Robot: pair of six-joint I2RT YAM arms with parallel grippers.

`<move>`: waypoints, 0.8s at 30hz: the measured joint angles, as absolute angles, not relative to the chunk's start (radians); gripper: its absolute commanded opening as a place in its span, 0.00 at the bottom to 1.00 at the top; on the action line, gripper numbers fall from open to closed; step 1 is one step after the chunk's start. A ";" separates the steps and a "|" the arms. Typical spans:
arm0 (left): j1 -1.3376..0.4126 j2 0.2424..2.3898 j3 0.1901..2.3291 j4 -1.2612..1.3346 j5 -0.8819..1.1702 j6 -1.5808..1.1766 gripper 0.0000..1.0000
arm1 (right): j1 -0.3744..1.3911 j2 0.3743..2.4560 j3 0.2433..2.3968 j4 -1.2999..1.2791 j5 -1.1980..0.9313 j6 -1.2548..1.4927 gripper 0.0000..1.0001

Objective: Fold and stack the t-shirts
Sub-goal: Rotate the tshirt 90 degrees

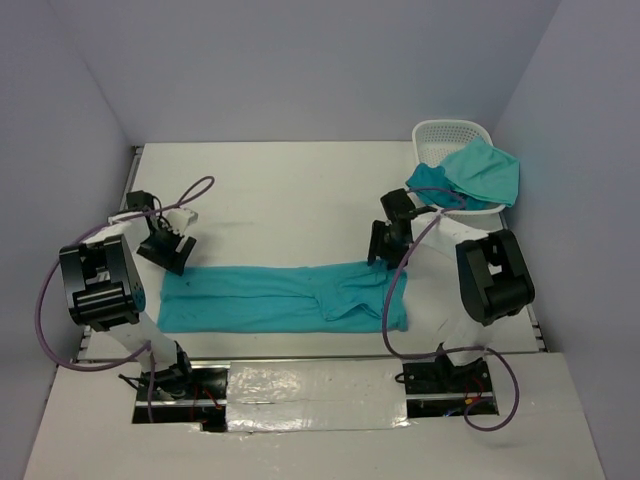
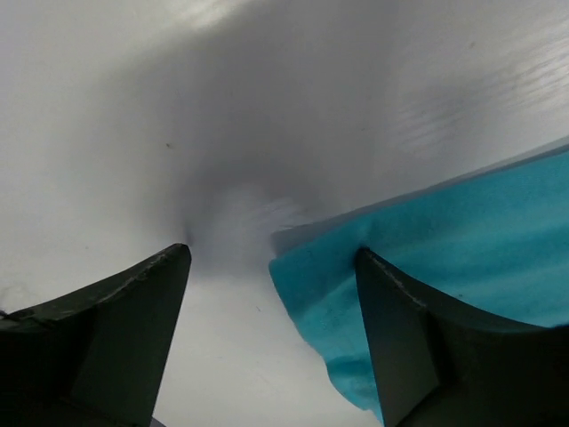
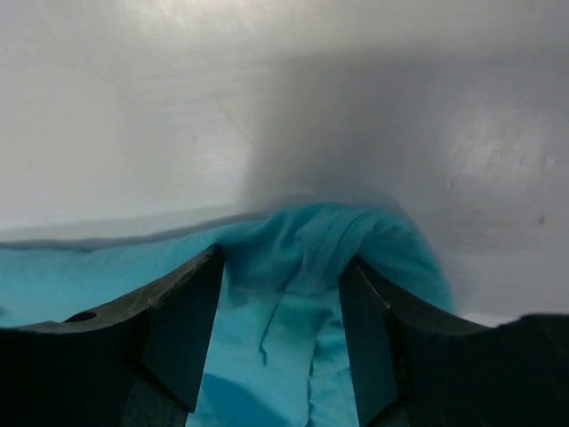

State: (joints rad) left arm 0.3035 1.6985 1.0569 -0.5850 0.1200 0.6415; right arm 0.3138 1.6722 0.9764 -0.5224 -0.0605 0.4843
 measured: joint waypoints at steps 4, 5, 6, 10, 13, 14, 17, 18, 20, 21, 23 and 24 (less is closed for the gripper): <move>0.305 1.692 1.015 -0.550 0.094 0.626 0.58 | 0.310 1.754 1.058 -0.544 -0.062 0.455 0.13; 0.305 1.688 1.008 -0.547 0.094 0.624 0.45 | 0.308 1.779 1.084 -0.542 -0.061 0.453 0.05; 0.303 1.682 0.999 -0.544 0.096 0.621 0.36 | 0.307 1.819 1.132 -0.562 -0.068 0.447 0.00; 0.303 1.650 0.959 -0.530 0.098 0.625 0.00 | 0.307 1.974 1.362 -0.605 -0.066 0.428 0.00; 0.307 1.644 0.952 -0.522 0.097 0.625 0.00 | 0.307 2.106 1.597 -0.629 -0.056 0.412 0.10; 0.307 1.643 0.952 -0.523 0.097 0.626 0.00 | 0.307 2.144 1.672 -0.637 -0.053 0.407 0.21; 0.309 1.642 0.952 -0.525 0.099 0.624 0.00 | 0.307 2.276 1.951 -0.670 -0.049 0.389 0.55; 0.310 1.642 0.953 -0.529 0.099 0.624 0.00 | 0.307 2.313 2.038 -0.675 -0.050 0.376 0.58; 0.312 1.642 0.956 -0.537 0.098 0.624 0.00 | 0.307 2.360 2.157 -0.687 -0.051 0.356 0.60; 0.314 1.642 0.957 -0.543 0.098 0.624 0.00 | 0.307 2.370 2.205 -0.699 -0.049 0.345 0.62; 0.318 1.642 0.960 -0.558 0.098 0.622 0.00 | 0.307 2.363 2.244 -0.719 -0.034 0.330 0.62; 0.319 1.642 0.962 -0.567 0.097 0.622 0.00 | 0.307 2.339 2.226 -0.716 -0.020 0.321 0.62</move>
